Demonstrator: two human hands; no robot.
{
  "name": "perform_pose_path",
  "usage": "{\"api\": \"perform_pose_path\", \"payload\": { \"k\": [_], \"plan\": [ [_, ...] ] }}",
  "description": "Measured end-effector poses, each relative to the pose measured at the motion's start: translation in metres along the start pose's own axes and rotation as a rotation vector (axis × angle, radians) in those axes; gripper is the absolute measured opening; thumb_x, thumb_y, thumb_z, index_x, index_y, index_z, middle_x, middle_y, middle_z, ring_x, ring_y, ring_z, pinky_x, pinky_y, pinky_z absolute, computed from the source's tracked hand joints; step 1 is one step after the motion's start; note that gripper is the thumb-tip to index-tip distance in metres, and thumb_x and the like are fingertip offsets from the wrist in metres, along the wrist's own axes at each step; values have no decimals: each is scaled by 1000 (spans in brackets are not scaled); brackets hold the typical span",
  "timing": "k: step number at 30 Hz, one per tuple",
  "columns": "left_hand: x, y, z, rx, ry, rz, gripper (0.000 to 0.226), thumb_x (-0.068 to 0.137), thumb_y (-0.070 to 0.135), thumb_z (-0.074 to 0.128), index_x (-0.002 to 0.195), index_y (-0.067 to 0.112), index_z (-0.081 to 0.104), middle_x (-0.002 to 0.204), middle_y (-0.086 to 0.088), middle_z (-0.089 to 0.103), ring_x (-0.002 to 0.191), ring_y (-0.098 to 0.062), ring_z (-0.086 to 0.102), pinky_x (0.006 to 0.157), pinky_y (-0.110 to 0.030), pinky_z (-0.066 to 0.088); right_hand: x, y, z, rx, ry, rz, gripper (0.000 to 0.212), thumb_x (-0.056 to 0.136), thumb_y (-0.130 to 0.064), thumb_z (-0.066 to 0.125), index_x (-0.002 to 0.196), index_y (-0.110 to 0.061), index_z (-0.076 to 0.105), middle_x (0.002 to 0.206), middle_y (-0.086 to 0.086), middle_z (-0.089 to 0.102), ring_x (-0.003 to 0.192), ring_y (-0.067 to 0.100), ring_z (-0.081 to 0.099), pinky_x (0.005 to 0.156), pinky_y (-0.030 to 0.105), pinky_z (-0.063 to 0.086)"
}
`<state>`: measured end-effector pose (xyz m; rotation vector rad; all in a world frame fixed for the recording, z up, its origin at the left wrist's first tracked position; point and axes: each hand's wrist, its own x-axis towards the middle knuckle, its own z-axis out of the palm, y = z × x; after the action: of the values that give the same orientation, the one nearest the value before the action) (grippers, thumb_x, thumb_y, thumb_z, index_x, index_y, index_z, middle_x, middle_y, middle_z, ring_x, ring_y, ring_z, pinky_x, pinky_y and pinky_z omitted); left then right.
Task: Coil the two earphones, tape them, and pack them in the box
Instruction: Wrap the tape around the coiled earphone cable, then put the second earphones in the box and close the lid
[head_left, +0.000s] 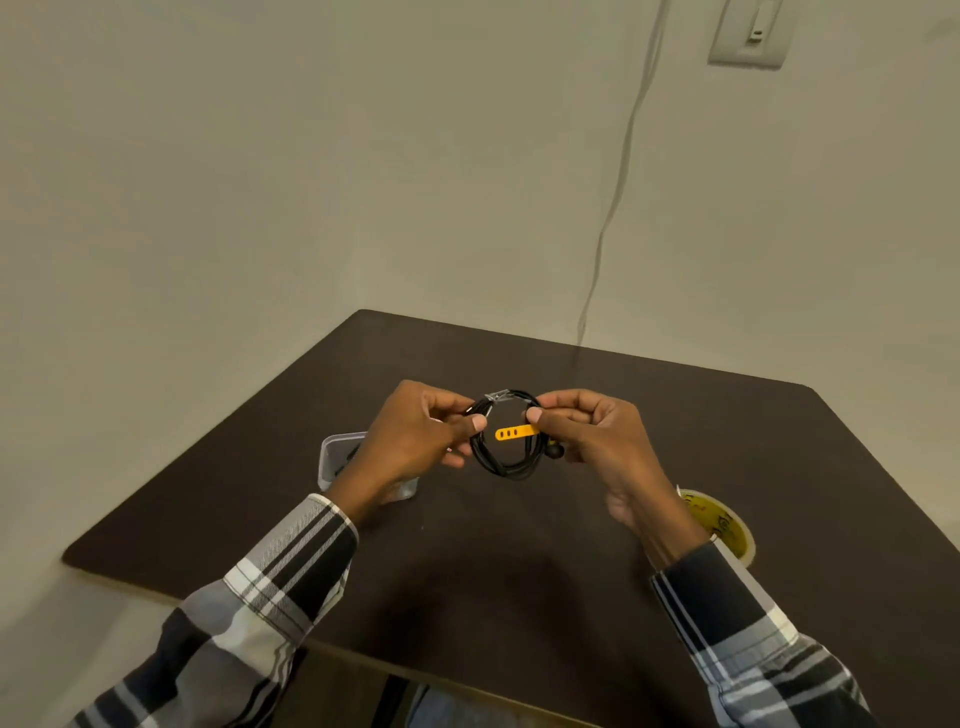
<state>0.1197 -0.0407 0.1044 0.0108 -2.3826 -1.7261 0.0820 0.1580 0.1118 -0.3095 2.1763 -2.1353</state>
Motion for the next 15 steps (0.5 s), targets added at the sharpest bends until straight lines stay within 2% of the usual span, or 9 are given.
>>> {"api": "perform_pose_path", "payload": {
  "k": [4,9,15],
  "plan": [
    [-4,-6,-21,-33,72,-48,16,88,10,70,103,10,74,84,-11,74,64,-10,68,57,-20,56,11,0,21,-34,-52,25,23,79,-11,82,99,-5,74,87,13,78,62,11,65,60,24,50],
    [-7,-21,-54,-4,189,-90,18,88,11,70,106,10,74,83,-8,75,69,-17,72,68,-32,61,24,3,61,-24,-125,68,20,79,-8,81,97,-3,73,86,13,77,62,13,63,57,22,53],
    [-12,-40,-82,86,302,-122,16,88,11,70,103,9,73,76,-3,73,57,-6,67,56,-19,56,38,13,103,7,-176,152,13,78,-5,81,88,-6,73,72,4,73,51,7,60,52,17,53]
  ]
}}
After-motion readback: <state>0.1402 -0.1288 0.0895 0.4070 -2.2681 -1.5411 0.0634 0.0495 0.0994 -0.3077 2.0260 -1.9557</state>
